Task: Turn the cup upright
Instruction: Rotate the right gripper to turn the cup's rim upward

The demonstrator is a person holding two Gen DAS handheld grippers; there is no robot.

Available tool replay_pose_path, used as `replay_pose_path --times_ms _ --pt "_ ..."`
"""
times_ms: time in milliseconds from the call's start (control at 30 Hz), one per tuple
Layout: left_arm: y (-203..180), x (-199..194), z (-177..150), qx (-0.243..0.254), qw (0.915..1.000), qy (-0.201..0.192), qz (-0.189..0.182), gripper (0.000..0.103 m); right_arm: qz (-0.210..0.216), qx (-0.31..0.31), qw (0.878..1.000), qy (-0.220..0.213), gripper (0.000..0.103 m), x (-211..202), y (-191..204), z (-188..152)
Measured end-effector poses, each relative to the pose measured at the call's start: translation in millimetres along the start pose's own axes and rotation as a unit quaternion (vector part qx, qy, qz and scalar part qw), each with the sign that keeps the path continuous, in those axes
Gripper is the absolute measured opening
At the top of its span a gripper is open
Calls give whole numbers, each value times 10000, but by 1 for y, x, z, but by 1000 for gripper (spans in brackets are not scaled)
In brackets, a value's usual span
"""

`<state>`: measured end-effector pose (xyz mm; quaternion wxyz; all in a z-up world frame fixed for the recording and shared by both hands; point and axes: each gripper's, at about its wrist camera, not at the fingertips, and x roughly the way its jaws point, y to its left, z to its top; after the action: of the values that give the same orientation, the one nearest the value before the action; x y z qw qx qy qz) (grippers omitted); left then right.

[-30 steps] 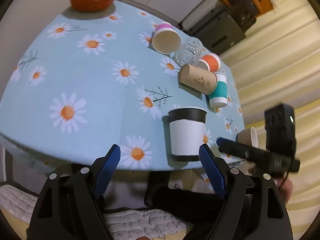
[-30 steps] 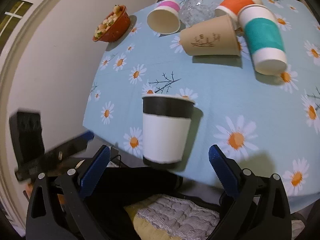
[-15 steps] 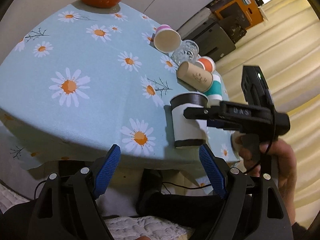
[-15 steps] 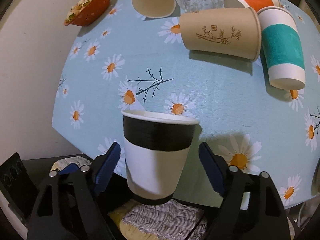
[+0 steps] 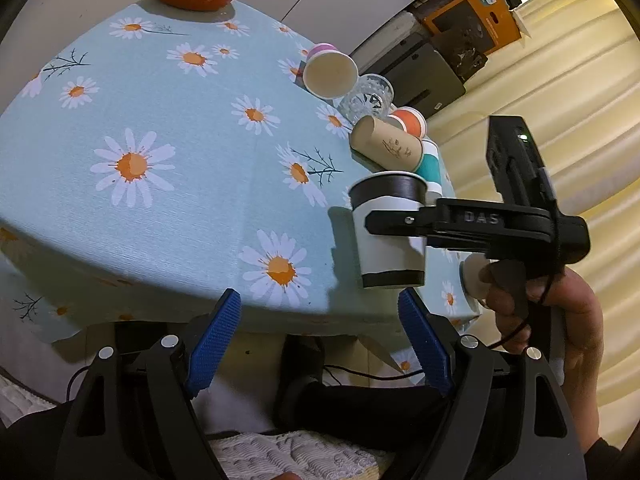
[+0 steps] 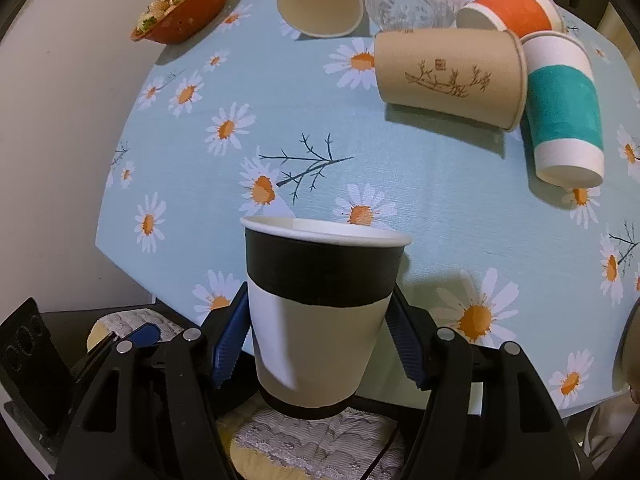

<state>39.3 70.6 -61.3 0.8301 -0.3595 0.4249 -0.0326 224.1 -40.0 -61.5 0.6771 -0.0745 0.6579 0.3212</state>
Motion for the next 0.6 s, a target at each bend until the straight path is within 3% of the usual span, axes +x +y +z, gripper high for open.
replay_pose_path --times_ms 300,600 --pt "1 -2 2 74 9998 -168 -82 79 220 -267 9971 -679 65 -43 15 -21" --pt "3 -10 6 76 9986 -446 -286 79 310 -643 9742 -2139 65 -69 15 -60"
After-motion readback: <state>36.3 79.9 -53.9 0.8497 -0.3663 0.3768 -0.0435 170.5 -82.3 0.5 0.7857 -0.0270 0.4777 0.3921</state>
